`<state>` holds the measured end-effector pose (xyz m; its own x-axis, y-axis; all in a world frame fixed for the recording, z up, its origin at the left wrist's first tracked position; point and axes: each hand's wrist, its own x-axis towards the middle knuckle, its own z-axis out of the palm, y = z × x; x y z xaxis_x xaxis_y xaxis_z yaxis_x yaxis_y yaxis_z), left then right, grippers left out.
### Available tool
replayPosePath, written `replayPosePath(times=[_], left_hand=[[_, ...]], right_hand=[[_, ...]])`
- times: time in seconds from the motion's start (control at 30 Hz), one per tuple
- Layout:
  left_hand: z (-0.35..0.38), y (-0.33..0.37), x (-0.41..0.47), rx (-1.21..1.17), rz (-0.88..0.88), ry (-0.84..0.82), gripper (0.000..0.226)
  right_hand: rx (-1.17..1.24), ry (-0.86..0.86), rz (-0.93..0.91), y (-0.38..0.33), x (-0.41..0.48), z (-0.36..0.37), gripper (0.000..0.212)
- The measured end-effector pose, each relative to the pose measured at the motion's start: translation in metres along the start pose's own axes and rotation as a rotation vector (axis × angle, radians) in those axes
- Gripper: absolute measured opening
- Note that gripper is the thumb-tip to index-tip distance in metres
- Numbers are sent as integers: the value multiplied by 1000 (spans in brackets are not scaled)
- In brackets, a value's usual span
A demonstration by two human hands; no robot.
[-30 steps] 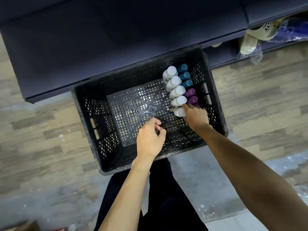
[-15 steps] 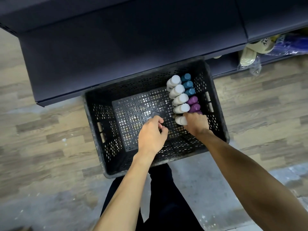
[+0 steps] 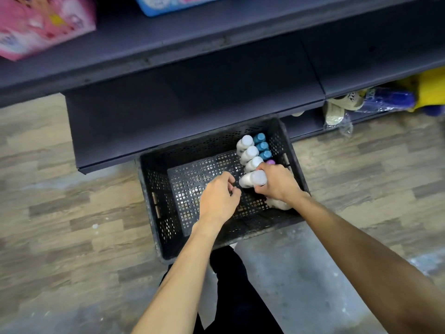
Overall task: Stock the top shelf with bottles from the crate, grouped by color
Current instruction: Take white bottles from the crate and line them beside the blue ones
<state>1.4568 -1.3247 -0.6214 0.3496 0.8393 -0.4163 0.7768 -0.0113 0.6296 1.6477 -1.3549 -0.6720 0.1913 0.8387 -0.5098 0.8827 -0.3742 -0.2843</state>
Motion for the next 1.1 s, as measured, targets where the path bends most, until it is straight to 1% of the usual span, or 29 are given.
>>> replayPosePath(times=[0.13, 0.33, 0.4, 0.47, 0.63, 0.9, 1.0, 1.03, 1.1], left_hand=[[-14, 8, -4, 12, 1, 4, 10], [-51, 42, -8, 55, 73, 53, 13], [-69, 59, -10, 74, 101, 78, 14], [-89, 78, -10, 92, 137, 106, 15], [-144, 127, -13, 119, 231, 221, 13], [-219, 183, -25, 173, 368, 345, 14], [-247, 204, -32, 243, 445, 411, 14], [-256, 211, -34, 272, 477, 435, 13], [-278, 225, -41, 317, 533, 480, 12]], right_hand=[[217, 83, -82, -6, -14, -29, 42], [486, 256, -155, -22, -34, -86, 48], [572, 284, -202, -30, -41, -113, 46], [607, 294, -268, -37, -45, -143, 42], [569, 313, -369, -59, -62, -226, 41], [408, 462, -487, -103, -111, -346, 33], [348, 509, -546, -119, -129, -384, 22], [333, 519, -561, -124, -135, -395, 22], [314, 535, -582, -136, -146, -417, 28]])
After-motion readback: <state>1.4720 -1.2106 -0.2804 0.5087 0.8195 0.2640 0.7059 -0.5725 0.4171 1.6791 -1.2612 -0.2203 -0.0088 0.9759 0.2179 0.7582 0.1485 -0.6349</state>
